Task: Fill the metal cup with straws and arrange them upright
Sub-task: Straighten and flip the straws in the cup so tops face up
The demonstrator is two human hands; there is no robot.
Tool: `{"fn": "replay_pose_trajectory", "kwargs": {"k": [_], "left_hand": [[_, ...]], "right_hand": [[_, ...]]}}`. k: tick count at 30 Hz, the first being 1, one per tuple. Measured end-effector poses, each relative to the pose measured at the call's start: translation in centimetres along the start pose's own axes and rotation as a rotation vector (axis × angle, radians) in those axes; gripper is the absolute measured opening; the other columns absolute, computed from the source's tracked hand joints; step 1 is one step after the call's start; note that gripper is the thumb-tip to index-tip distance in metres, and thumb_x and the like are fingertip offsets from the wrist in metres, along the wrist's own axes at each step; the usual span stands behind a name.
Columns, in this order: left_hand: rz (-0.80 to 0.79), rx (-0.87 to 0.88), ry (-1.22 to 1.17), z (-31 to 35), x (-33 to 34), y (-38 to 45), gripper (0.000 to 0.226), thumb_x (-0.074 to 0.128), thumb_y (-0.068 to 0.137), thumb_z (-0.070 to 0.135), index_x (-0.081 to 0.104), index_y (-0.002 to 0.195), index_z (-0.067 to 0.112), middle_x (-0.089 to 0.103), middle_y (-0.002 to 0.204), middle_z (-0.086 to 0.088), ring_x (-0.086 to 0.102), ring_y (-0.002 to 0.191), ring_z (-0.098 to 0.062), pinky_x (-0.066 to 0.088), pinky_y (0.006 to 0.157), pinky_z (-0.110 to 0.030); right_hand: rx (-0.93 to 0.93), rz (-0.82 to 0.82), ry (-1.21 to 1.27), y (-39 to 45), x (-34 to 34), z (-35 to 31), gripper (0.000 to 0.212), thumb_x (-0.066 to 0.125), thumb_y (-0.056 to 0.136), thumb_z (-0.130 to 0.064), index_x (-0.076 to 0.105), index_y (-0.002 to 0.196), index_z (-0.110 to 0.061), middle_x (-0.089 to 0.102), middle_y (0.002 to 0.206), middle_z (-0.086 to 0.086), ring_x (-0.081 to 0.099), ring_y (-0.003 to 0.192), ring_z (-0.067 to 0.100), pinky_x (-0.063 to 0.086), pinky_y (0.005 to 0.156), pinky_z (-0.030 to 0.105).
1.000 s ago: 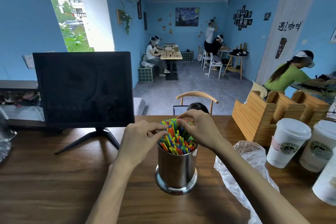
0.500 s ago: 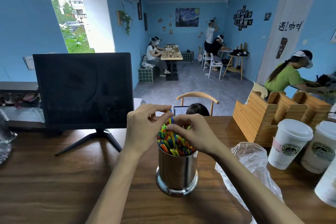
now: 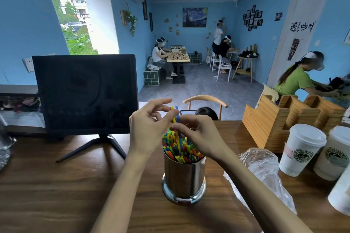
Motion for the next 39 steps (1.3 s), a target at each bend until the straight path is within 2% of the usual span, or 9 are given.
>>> {"fn": "replay_pose_trajectory", "kwargs": {"k": [5, 8, 11, 17, 22, 25, 29, 34, 39], "left_hand": [[-0.092, -0.089, -0.006, -0.3, 0.5, 0.2, 0.017, 0.083, 0.082, 0.024, 0.079, 0.099, 0.024, 0.075, 0.09, 0.008, 0.055, 0.066, -0.006, 0.05, 0.061, -0.024], [-0.16, -0.143, -0.068, -0.4, 1.0, -0.3, 0.025, 0.077, 0.086, 0.027, 0.075, 0.111, 0.024, 0.073, 0.102, 0.006, 0.064, 0.078, 0.001, 0.05, 0.069, -0.013], [-0.325, -0.241, -0.129, -1.7, 2.1, -1.5, 0.021, 0.075, 0.086, 0.025, 0.072, 0.106, 0.033, 0.078, 0.098, 0.006, 0.072, 0.094, -0.004, 0.056, 0.086, -0.026], [-0.375, -0.29, -0.136, -3.2, 2.3, -3.3, 0.015, 0.072, 0.087, 0.025, 0.077, 0.101, 0.024, 0.078, 0.084, -0.005, 0.071, 0.074, -0.017, 0.059, 0.074, -0.034], [-0.113, -0.375, -0.314, -3.5, -0.6, -2.2, 0.016, 0.075, 0.077, 0.017, 0.078, 0.092, 0.011, 0.078, 0.083, -0.012, 0.065, 0.061, -0.013, 0.052, 0.051, -0.022], [0.039, -0.413, -0.445, -3.1, -1.6, -1.5, 0.031, 0.077, 0.069, 0.021, 0.076, 0.094, 0.005, 0.078, 0.082, -0.011, 0.066, 0.061, -0.01, 0.055, 0.052, -0.019], [0.222, -0.406, -0.579, -2.5, -1.8, -0.6, 0.023, 0.076, 0.074, 0.023, 0.075, 0.091, 0.006, 0.074, 0.073, -0.003, 0.065, 0.062, -0.008, 0.056, 0.059, -0.018], [0.378, -0.287, -0.55, -1.2, -2.3, 0.5, 0.022, 0.076, 0.087, 0.012, 0.074, 0.109, 0.009, 0.078, 0.09, -0.004, 0.073, 0.079, -0.013, 0.059, 0.071, -0.023], [0.3, -0.096, -0.362, 0.3, -1.4, 1.8, 0.03, 0.079, 0.086, 0.01, 0.07, 0.111, 0.023, 0.079, 0.086, -0.004, 0.077, 0.084, -0.025, 0.063, 0.07, -0.032]], "right_hand": [[-0.015, -0.025, 0.049, 0.5, -0.2, -0.8, 0.019, 0.062, 0.101, -0.023, 0.074, 0.113, -0.016, 0.078, 0.098, -0.004, 0.074, 0.093, 0.015, 0.061, 0.082, 0.041], [0.007, 0.032, 0.176, 0.9, -0.8, -1.3, 0.016, 0.063, 0.1, -0.017, 0.073, 0.11, -0.012, 0.077, 0.096, 0.001, 0.075, 0.09, 0.02, 0.062, 0.078, 0.037], [0.053, 0.134, 0.349, 1.4, -1.9, -1.6, 0.011, 0.063, 0.099, -0.009, 0.071, 0.105, -0.009, 0.077, 0.089, 0.002, 0.076, 0.085, 0.02, 0.061, 0.072, 0.029], [0.136, 0.35, 0.552, 1.7, -3.9, -1.5, 0.007, 0.061, 0.099, -0.008, 0.066, 0.103, -0.007, 0.075, 0.09, 0.006, 0.075, 0.078, 0.018, 0.061, 0.068, 0.028], [0.199, 0.488, 0.714, 1.4, -4.9, 0.1, 0.027, 0.065, 0.096, -0.008, 0.055, 0.121, -0.008, 0.077, 0.09, 0.01, 0.075, 0.082, 0.023, 0.06, 0.068, 0.03], [0.24, 0.507, 0.799, 0.9, -4.3, 0.9, 0.044, 0.068, 0.092, -0.004, 0.045, 0.129, -0.012, 0.077, 0.09, 0.014, 0.075, 0.077, 0.025, 0.061, 0.066, 0.029], [0.337, 0.442, 0.896, 0.5, -3.0, 1.9, 0.035, 0.074, 0.085, -0.005, 0.058, 0.116, -0.001, 0.075, 0.088, 0.017, 0.076, 0.077, 0.026, 0.062, 0.07, 0.029], [0.386, 0.173, 0.619, -0.2, -2.1, 3.1, 0.023, 0.077, 0.078, -0.016, 0.074, 0.094, 0.0, 0.075, 0.083, 0.014, 0.067, 0.063, 0.017, 0.057, 0.062, 0.022], [0.283, -0.039, 0.088, -0.8, -1.6, 3.6, 0.015, 0.085, 0.078, -0.029, 0.08, 0.084, -0.016, 0.076, 0.078, 0.0, 0.071, 0.077, 0.009, 0.054, 0.069, 0.018]]}}
Point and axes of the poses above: each hand's wrist, its own y-axis towards the middle knuckle, its own x-axis out of the palm, z = x × y, the point moved 6 cm from there along y, towards the middle knuckle
